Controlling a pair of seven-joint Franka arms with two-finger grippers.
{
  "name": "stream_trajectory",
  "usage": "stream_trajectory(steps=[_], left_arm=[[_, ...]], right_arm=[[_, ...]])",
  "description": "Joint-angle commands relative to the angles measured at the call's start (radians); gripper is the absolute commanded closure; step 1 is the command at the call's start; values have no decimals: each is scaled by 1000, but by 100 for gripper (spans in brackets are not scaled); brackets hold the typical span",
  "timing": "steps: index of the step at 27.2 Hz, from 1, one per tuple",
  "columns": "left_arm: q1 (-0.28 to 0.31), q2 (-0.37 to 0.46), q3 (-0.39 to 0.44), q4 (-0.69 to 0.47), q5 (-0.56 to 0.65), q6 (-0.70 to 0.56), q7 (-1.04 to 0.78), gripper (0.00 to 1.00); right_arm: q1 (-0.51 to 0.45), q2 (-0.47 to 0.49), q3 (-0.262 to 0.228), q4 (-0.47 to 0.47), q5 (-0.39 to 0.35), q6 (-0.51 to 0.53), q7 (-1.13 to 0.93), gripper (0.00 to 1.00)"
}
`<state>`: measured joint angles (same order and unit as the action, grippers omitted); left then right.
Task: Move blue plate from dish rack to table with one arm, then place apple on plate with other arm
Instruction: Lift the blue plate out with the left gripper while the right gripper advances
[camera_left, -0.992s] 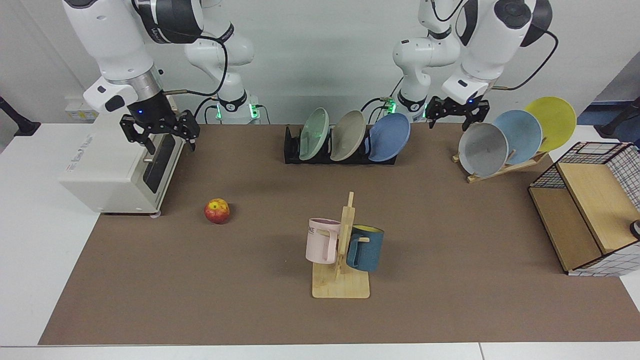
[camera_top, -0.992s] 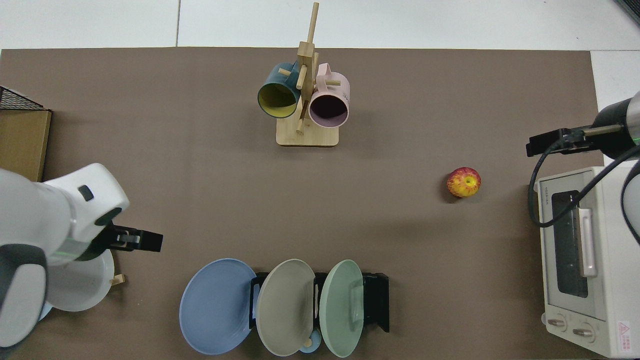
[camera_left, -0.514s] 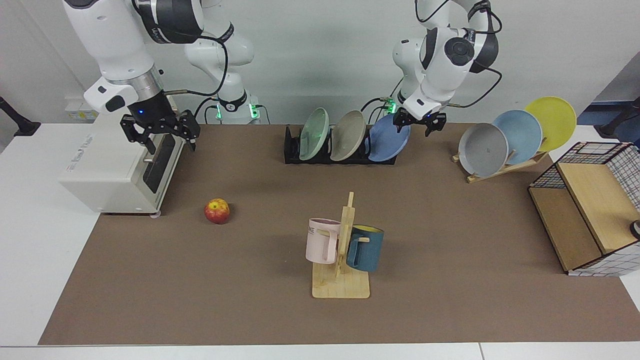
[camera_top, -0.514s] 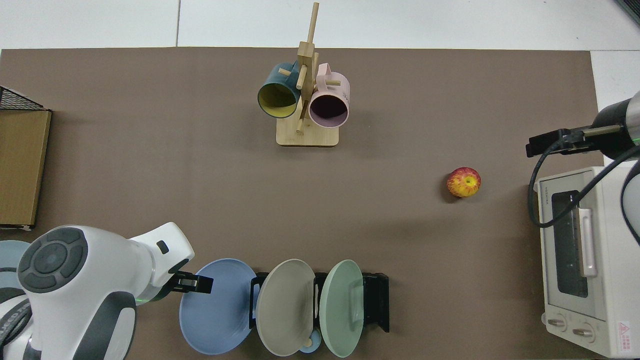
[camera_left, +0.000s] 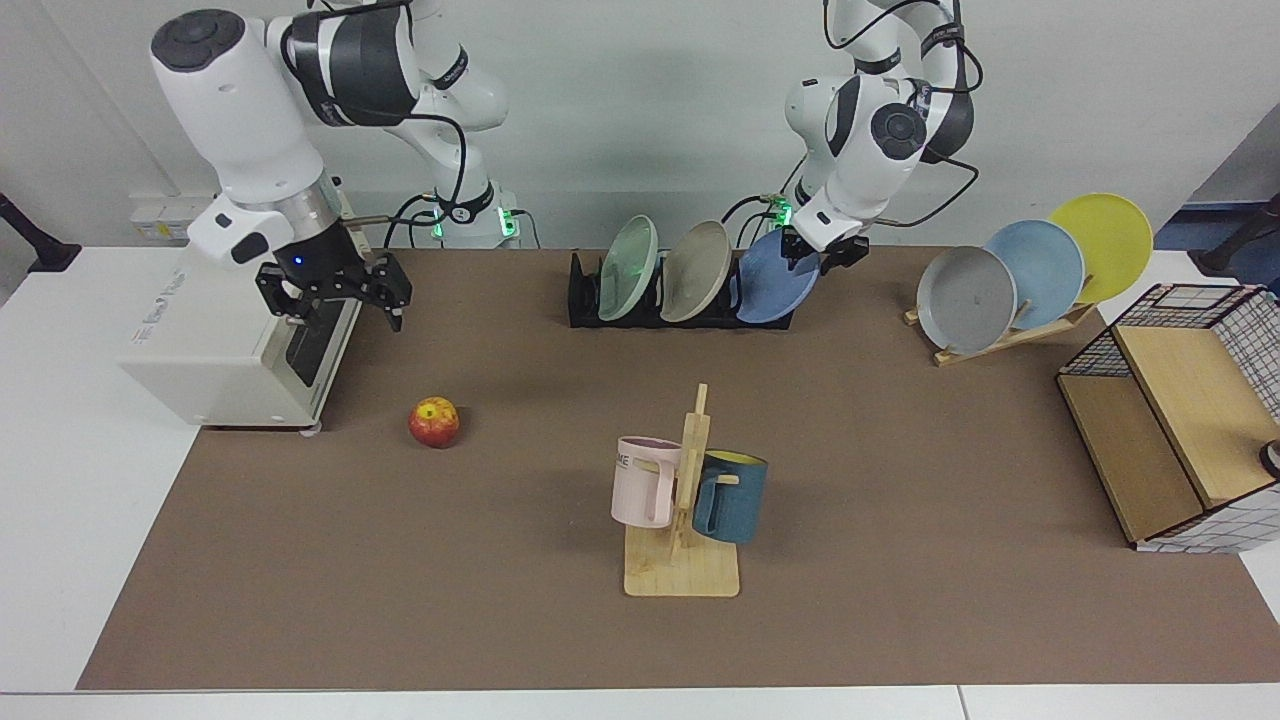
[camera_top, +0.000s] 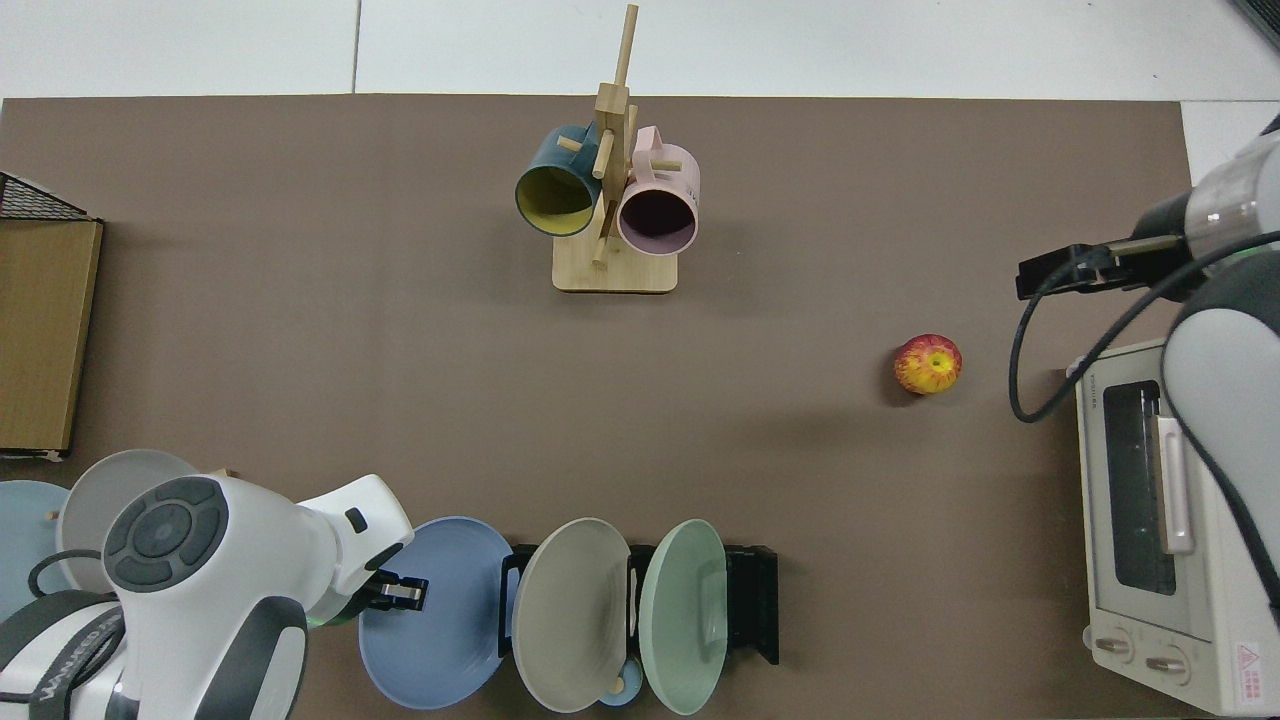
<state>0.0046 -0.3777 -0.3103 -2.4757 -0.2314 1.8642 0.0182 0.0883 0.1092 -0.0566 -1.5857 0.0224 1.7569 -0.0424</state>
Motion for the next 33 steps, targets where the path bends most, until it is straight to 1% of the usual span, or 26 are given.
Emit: stream_trajectory(steps=[1, 6, 10, 13, 16, 18, 20, 23, 24, 26, 27, 29, 33], left_arm=[[-12, -17, 5, -20, -19, 20, 17, 99], [-12, -17, 1, -3, -14, 9, 5, 100], [6, -17, 0, 66, 29, -42, -3, 100], [15, -9, 2, 132, 110, -71, -7, 100], [41, 8, 7, 199, 132, -121, 2, 100], [51, 31, 17, 242, 132, -134, 6, 100], [51, 60, 31, 280, 127, -132, 3, 100], [51, 120, 39, 339, 109, -111, -17, 100], [52, 147, 52, 366, 77, -105, -12, 100], [38, 189, 131, 397, -64, -71, -6, 100], [34, 194, 143, 397, -104, -51, 0, 100], [31, 204, 143, 391, -152, 2, 12, 100], [18, 252, 134, 391, -203, 53, 29, 100]], right_arm=[[31, 41, 3, -65, -10, 94, 41, 0], [47, 81, 4, -114, -10, 173, 91, 0], [59, 98, 4, -178, -10, 265, 101, 0], [56, 102, 3, -272, -10, 361, 102, 0], [48, 104, 3, -356, -10, 464, 99, 0], [47, 110, 3, -379, -10, 489, 99, 0], [45, 125, 3, -387, -10, 487, 99, 0], [31, 145, 3, -410, -10, 495, 99, 0], [24, 155, 3, -418, -10, 503, 98, 0], [24, 164, 3, -434, -10, 519, 96, 0], [24, 164, 3, -442, -10, 523, 96, 0], [24, 167, 1, -445, -10, 523, 98, 0], [25, 184, 3, -445, -10, 530, 102, 0]])
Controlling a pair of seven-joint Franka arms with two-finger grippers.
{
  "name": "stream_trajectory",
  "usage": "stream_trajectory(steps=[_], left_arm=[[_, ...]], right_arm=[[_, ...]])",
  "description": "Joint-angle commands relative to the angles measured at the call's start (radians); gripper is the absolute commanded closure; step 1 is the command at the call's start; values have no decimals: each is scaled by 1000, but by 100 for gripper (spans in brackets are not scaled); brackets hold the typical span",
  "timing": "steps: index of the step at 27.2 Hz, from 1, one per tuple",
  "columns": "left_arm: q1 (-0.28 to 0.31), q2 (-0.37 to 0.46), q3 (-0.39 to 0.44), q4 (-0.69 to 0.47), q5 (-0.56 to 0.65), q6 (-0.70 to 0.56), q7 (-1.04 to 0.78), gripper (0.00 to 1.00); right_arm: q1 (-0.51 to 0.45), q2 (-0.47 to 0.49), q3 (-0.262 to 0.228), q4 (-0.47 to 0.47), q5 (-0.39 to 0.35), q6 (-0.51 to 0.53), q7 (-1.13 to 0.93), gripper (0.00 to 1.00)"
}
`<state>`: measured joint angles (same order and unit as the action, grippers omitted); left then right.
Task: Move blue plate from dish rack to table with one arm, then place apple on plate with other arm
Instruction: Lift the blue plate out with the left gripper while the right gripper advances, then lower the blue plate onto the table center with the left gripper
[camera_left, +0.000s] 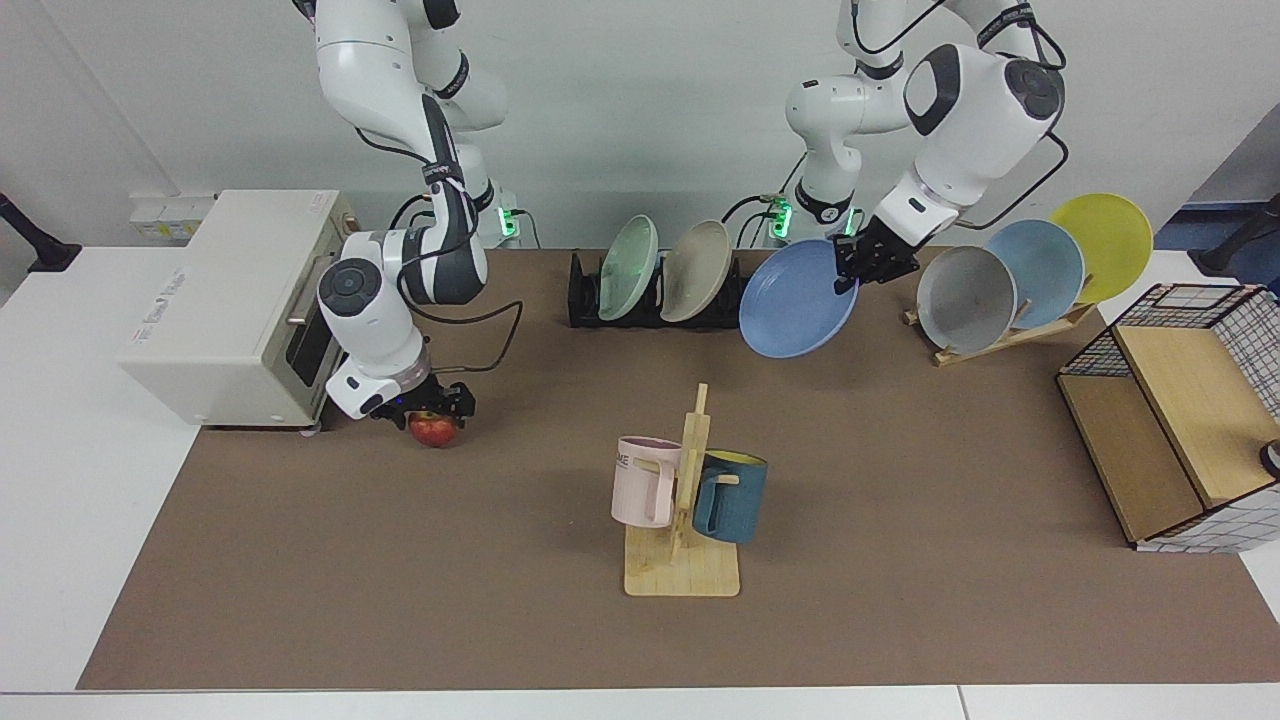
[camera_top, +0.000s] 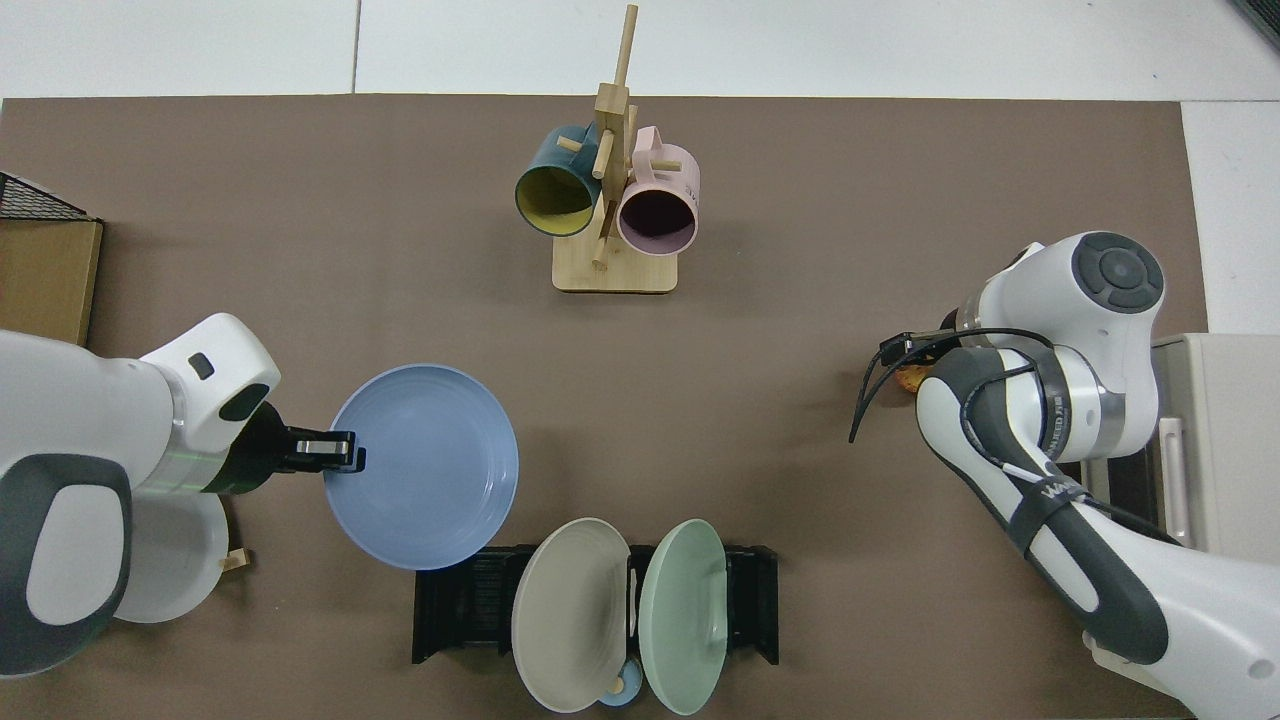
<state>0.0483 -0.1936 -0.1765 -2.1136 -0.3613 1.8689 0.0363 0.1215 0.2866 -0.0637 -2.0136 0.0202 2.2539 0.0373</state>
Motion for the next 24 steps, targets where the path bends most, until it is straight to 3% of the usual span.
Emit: stream_trajectory(steps=[1, 5, 6, 8, 9, 12, 14, 21, 24], left_arm=[[-30, 78, -1, 27, -99, 67, 13, 100], [-36, 143, -29, 23, -215, 139, 11, 100], [-35, 157, -49, 20, -235, 172, 10, 100], [-33, 190, -81, 11, -275, 243, 7, 100], [-33, 212, -90, 10, -289, 259, 13, 100], [-31, 264, -135, 12, -307, 314, 36, 100], [-31, 298, -168, 11, -330, 380, 37, 100], [-36, 364, -247, 6, -344, 501, 11, 100], [-74, 390, -253, -8, -337, 567, -13, 100]], right_arm=[[-6, 11, 10, -17, -8, 48, 23, 0], [-5, 25, 8, -24, -9, 79, 23, 3], [-8, 26, 10, -24, -9, 79, 21, 15], [-8, 26, 8, -24, -9, 78, 15, 52], [-8, 26, 8, -24, -9, 76, 15, 64], [-8, 26, 10, -22, -9, 73, 16, 86], [-8, 25, 8, -16, -9, 67, 15, 92], [-3, -10, 7, 22, -9, 12, 18, 100], [4, -39, 5, 55, -9, -49, 21, 100]])
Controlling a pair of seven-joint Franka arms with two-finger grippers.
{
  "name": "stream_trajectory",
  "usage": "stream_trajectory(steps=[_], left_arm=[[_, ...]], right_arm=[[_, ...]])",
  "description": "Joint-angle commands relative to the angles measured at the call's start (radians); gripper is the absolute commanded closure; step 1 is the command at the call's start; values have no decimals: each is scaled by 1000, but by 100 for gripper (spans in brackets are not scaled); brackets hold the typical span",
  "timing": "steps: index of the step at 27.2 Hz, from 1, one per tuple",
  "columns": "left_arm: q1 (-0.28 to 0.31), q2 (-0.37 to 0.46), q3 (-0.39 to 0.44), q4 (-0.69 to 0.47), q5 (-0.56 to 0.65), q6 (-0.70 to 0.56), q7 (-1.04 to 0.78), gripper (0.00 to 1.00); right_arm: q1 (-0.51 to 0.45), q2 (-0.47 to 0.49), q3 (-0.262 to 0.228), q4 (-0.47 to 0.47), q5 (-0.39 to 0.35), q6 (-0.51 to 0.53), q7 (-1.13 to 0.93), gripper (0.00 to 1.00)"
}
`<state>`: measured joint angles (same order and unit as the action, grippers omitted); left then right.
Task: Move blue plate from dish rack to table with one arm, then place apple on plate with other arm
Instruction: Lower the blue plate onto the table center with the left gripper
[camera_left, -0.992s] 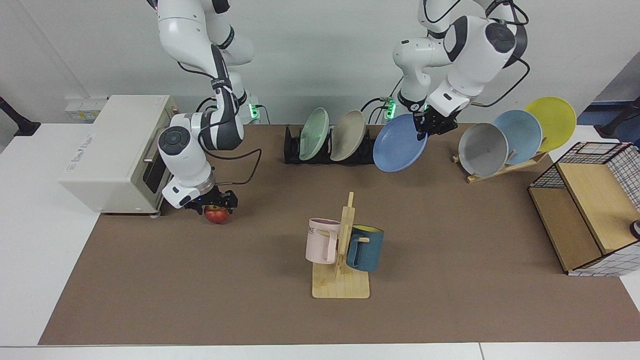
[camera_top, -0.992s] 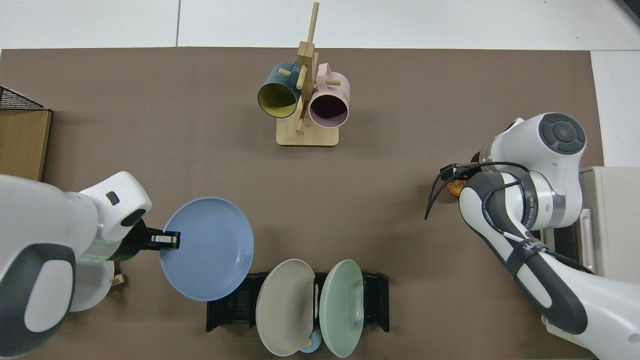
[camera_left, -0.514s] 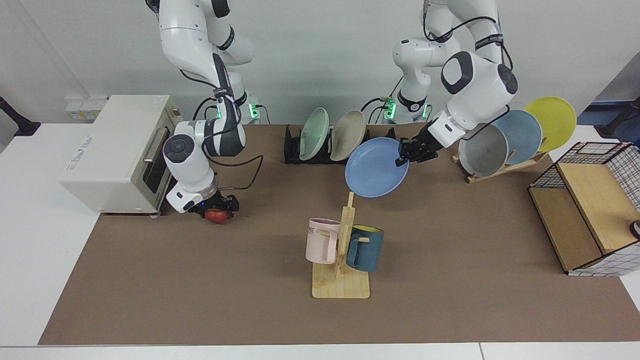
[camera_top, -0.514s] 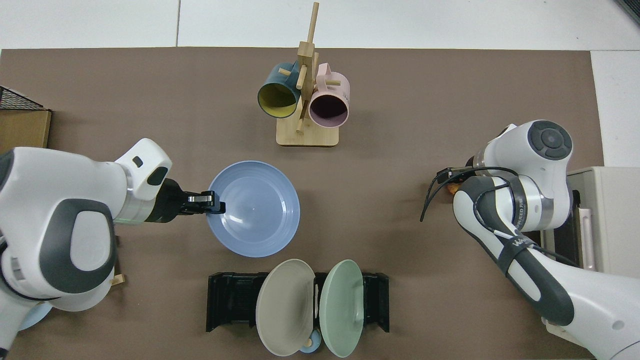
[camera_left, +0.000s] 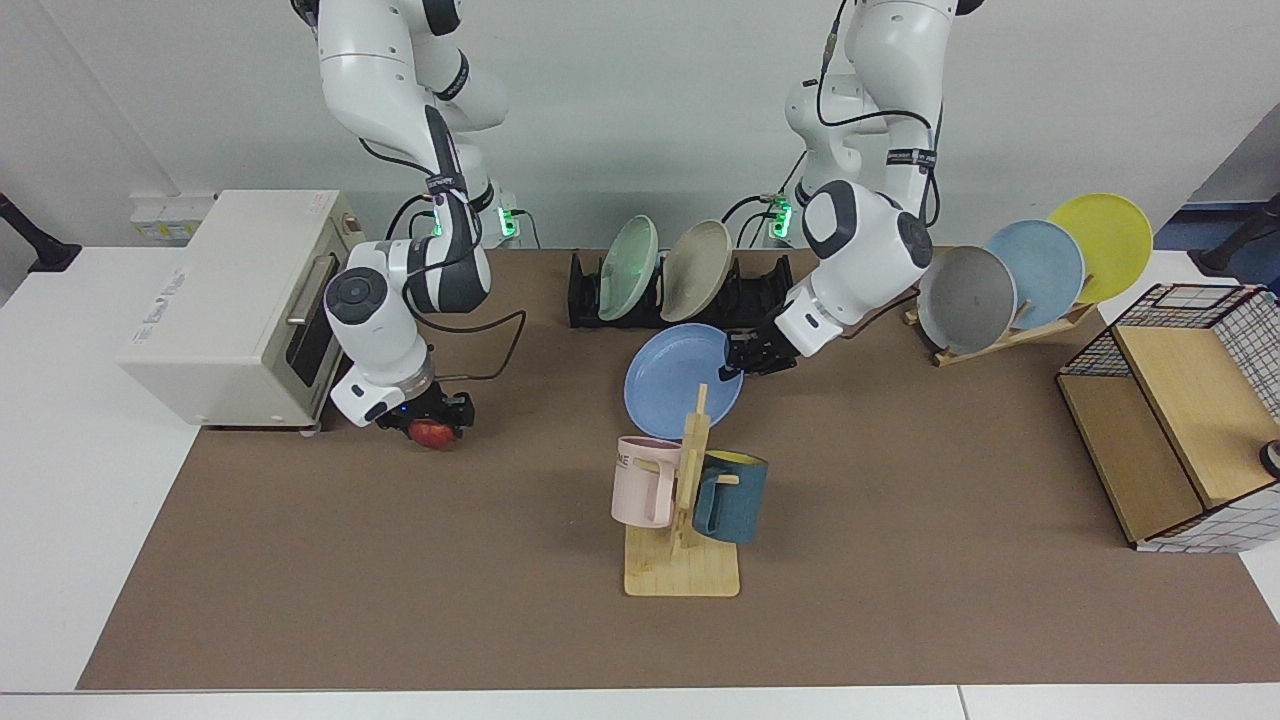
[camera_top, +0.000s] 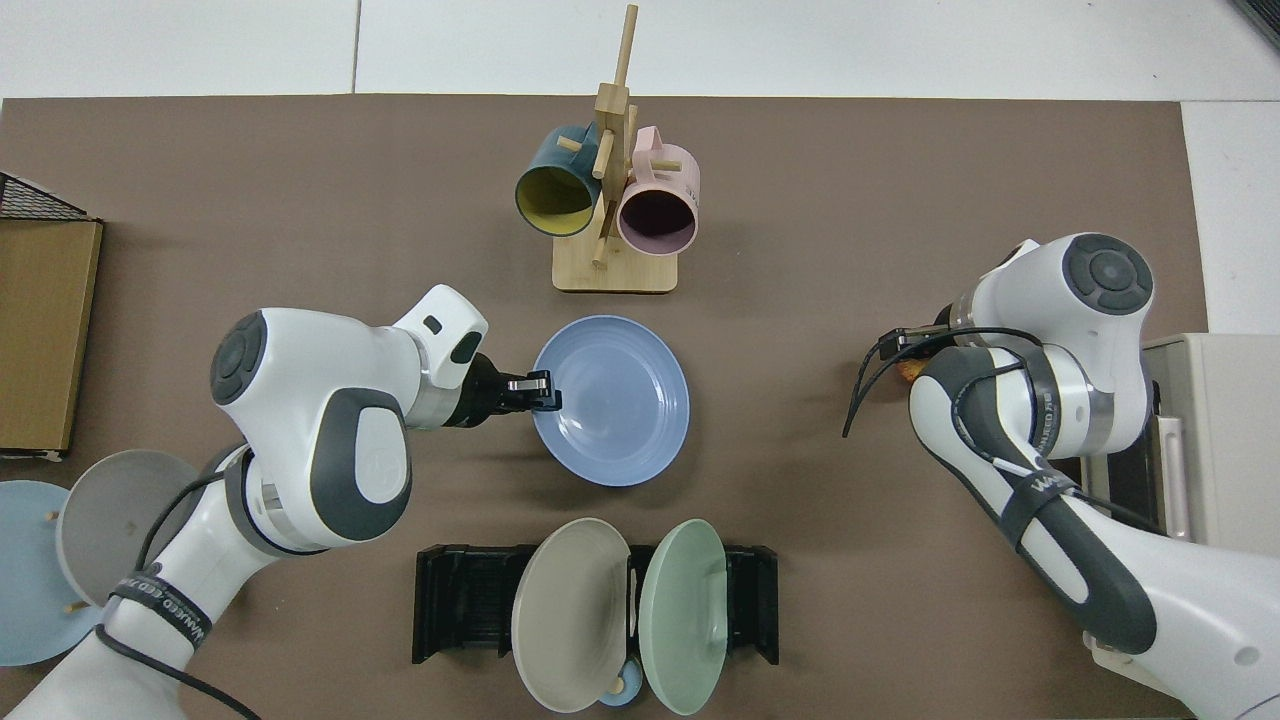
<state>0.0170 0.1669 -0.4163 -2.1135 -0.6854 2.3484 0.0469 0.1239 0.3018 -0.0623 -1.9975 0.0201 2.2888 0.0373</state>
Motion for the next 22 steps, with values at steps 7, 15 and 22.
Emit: stream_trajectory(steps=[7, 15, 22], left_arm=[[-75, 48, -13, -16, -5, 149, -24, 100], [-74, 46, -13, -31, 41, 147, -22, 52], [-55, 22, -3, -34, 83, 135, -32, 43]], right_arm=[[19, -131, 5, 114, -9, -189, 24, 100], [37, -139, 4, 194, -8, -270, 26, 100], [57, -145, 10, 189, -6, -282, 85, 100]])
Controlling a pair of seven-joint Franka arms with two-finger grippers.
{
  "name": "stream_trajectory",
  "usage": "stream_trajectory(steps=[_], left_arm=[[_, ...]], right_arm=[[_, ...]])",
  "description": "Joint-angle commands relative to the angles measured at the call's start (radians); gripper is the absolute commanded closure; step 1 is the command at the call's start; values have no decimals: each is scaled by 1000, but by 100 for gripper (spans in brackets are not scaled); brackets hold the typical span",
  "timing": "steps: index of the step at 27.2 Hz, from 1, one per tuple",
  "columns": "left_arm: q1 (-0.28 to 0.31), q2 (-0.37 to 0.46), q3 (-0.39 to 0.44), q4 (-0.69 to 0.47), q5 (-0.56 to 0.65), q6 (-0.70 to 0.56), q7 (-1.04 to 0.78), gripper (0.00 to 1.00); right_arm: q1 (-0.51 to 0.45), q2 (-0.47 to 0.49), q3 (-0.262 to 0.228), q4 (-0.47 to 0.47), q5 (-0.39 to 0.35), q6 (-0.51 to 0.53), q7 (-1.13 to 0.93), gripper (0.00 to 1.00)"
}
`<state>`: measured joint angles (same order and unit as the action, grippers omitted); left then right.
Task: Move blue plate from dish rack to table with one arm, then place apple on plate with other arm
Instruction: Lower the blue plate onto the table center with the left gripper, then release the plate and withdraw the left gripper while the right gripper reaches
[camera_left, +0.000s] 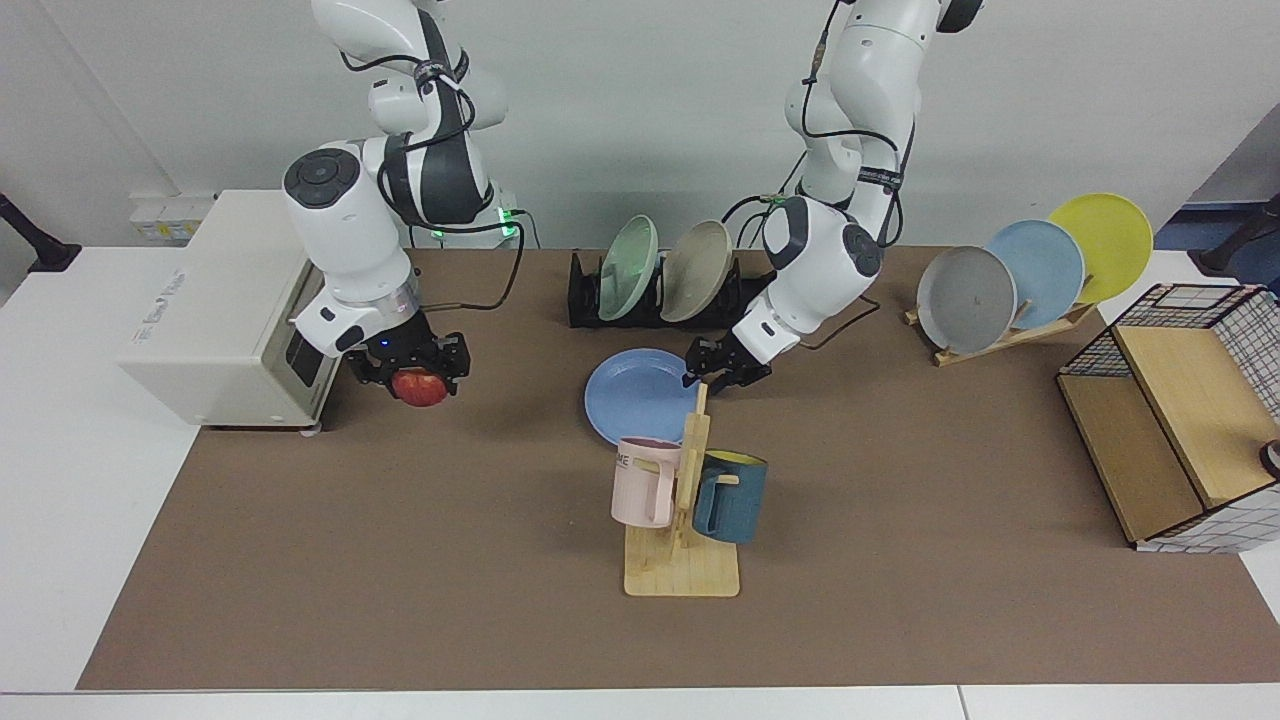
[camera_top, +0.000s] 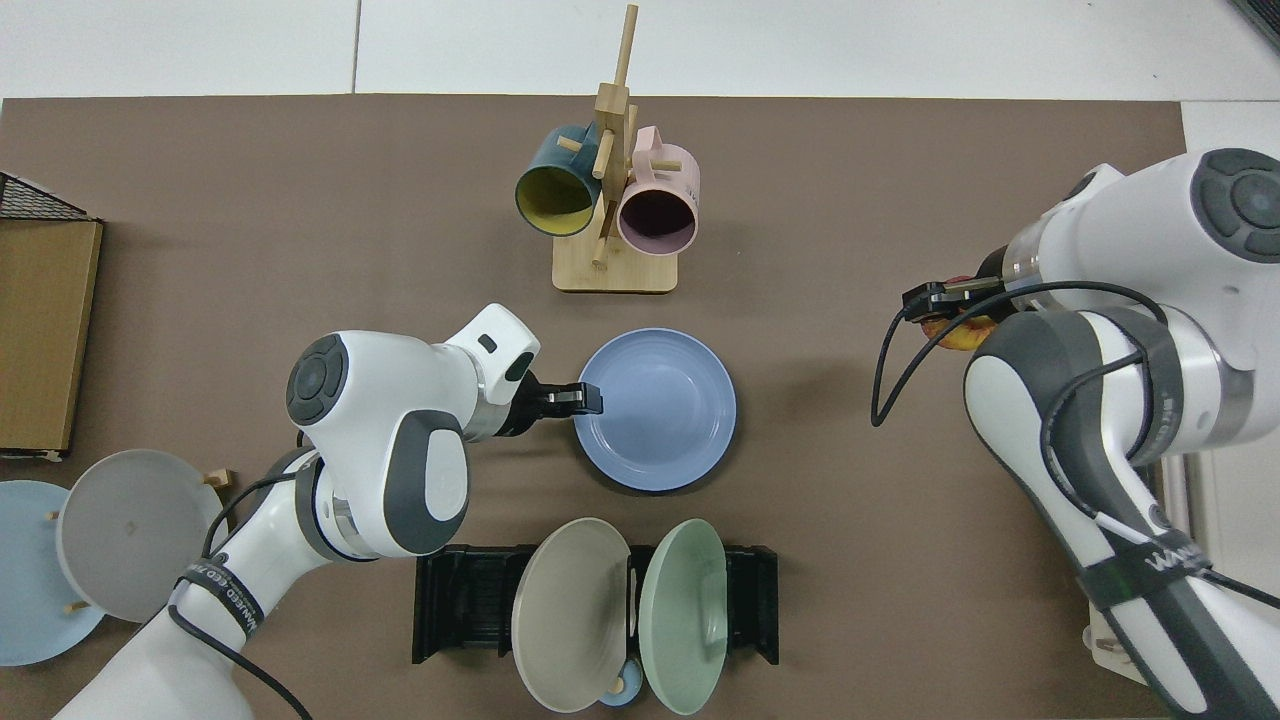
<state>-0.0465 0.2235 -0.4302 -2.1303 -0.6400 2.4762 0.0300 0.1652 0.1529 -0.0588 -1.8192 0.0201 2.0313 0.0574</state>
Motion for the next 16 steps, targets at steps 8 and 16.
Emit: stream_trajectory(steps=[8, 16], left_arm=[[14, -156, 117, 24, 195, -195, -82, 32], [17, -196, 188, 280, 558, -673, -117, 32]], right_arm=[[143, 4, 7, 6, -5, -29, 206, 100], [287, 46, 5, 15, -2, -8, 376, 100]])
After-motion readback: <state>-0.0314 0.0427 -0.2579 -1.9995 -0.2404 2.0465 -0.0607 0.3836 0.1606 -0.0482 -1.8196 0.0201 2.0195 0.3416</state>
